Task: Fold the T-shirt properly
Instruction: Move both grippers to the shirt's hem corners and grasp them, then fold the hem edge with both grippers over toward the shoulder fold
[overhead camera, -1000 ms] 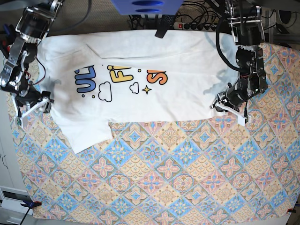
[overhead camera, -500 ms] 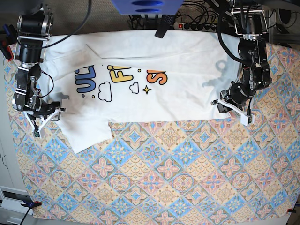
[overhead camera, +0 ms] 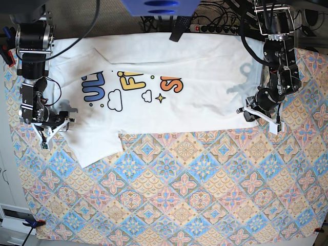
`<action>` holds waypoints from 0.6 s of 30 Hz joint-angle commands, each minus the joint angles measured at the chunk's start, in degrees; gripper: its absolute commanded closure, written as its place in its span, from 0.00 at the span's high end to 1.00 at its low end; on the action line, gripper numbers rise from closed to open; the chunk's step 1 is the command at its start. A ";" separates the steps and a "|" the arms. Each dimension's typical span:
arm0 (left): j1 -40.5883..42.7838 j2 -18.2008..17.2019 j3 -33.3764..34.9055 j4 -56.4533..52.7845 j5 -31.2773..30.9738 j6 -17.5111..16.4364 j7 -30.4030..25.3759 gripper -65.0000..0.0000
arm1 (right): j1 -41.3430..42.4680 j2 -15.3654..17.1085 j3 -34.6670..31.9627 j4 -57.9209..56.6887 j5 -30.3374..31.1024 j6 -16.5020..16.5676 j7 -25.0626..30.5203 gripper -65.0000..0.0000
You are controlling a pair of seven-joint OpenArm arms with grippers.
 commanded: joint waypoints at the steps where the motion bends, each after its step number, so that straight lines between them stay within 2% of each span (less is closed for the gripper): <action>1: -0.70 -0.73 -0.18 1.17 -0.56 -0.39 -0.81 0.00 | 1.20 0.98 0.05 0.41 0.39 0.40 0.25 0.39; 2: -0.61 -0.73 -0.18 1.17 -0.47 -0.39 -0.81 0.00 | 1.20 0.98 0.22 0.41 0.39 1.28 0.34 0.32; 5: -0.61 -0.73 -0.27 1.17 -0.47 -0.48 -0.81 0.00 | 1.20 0.98 0.58 0.41 0.39 6.90 0.34 0.13; 8: -0.61 -0.73 -0.27 1.17 -0.47 -0.48 -0.81 0.00 | 1.20 1.95 0.58 0.58 0.39 8.48 0.34 0.00; 13: -0.53 -0.73 -0.27 1.17 -0.47 -0.48 -0.81 0.00 | 1.02 3.00 0.93 1.11 0.39 8.57 0.34 0.00; 18: 1.67 -1.35 -0.27 4.07 -0.47 -0.48 -0.81 0.00 | 0.76 3.62 6.47 1.99 0.39 8.75 0.34 0.00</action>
